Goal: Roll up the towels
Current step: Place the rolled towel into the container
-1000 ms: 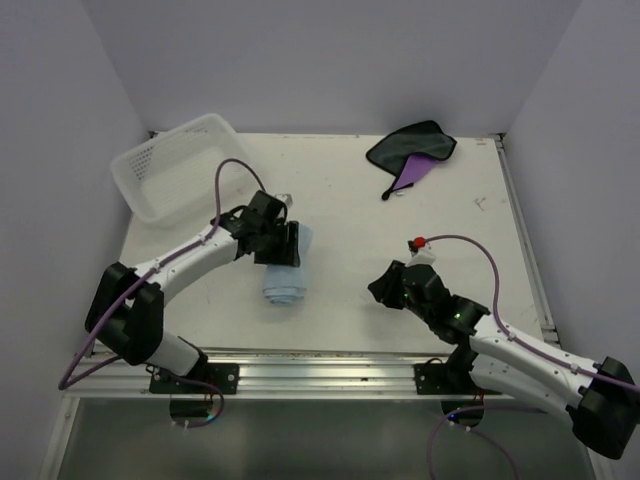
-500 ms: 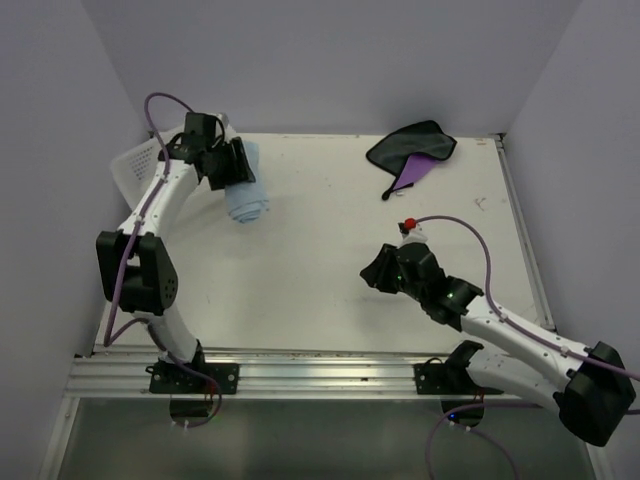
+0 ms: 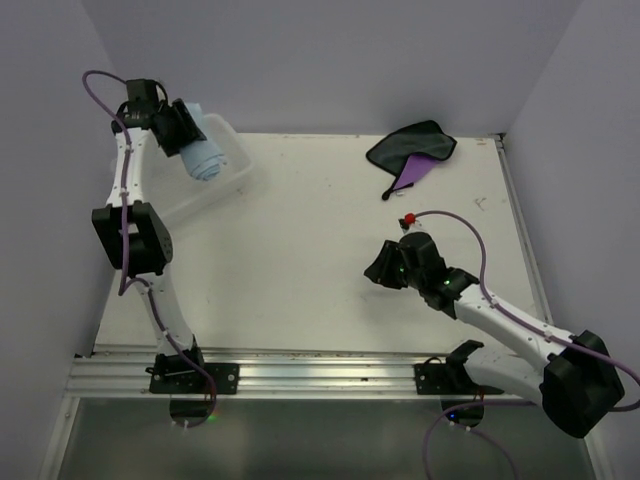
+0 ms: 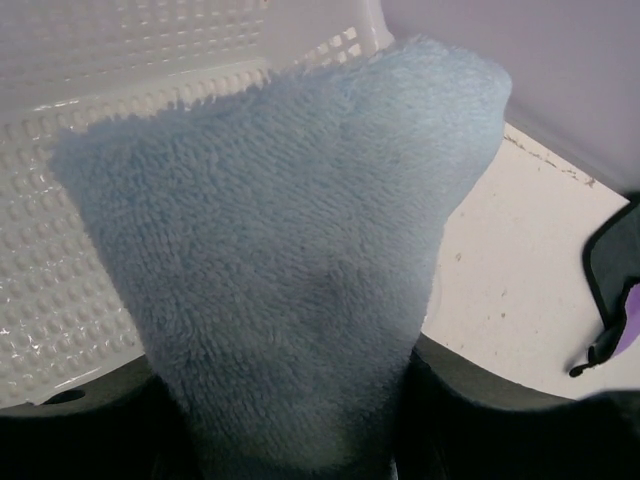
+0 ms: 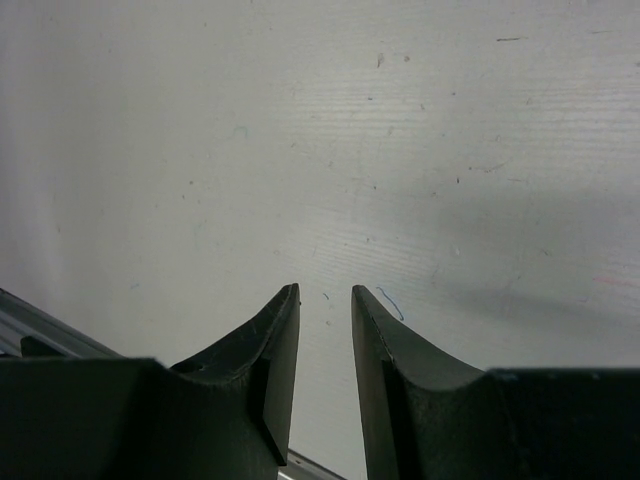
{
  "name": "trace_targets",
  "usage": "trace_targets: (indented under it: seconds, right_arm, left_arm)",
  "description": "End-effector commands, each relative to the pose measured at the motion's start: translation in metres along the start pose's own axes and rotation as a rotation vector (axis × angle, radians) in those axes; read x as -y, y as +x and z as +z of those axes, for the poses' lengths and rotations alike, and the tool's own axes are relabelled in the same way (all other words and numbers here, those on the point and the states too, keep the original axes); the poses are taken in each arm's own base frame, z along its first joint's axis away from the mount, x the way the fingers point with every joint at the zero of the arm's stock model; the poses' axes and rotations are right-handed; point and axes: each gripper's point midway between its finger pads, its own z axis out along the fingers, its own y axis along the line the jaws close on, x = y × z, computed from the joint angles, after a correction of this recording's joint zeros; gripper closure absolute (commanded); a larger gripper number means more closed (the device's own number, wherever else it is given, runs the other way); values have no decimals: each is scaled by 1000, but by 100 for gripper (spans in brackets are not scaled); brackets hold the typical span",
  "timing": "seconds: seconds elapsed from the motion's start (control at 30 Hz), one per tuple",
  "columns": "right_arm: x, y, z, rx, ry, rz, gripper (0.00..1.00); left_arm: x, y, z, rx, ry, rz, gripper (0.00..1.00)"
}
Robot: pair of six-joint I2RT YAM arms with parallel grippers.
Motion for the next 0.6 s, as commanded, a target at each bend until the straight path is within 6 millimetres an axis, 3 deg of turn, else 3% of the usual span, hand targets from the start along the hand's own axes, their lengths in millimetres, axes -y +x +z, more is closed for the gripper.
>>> trace_targets:
  seconds: [0.0, 0.3, 0.57]
  right_arm:
    - [-14, -14, -4, 4, -45, -40, 68]
    - [0, -17, 3, -9, -13, -28, 67]
    - [10, -21, 13, -25, 1, -9, 67]
  left_arm:
    - [-3, -6, 12, 1, 0, -50, 38]
    - [-22, 11, 66, -38, -10, -140, 38]
    - [-24, -4, 85, -1, 15, -197, 38]
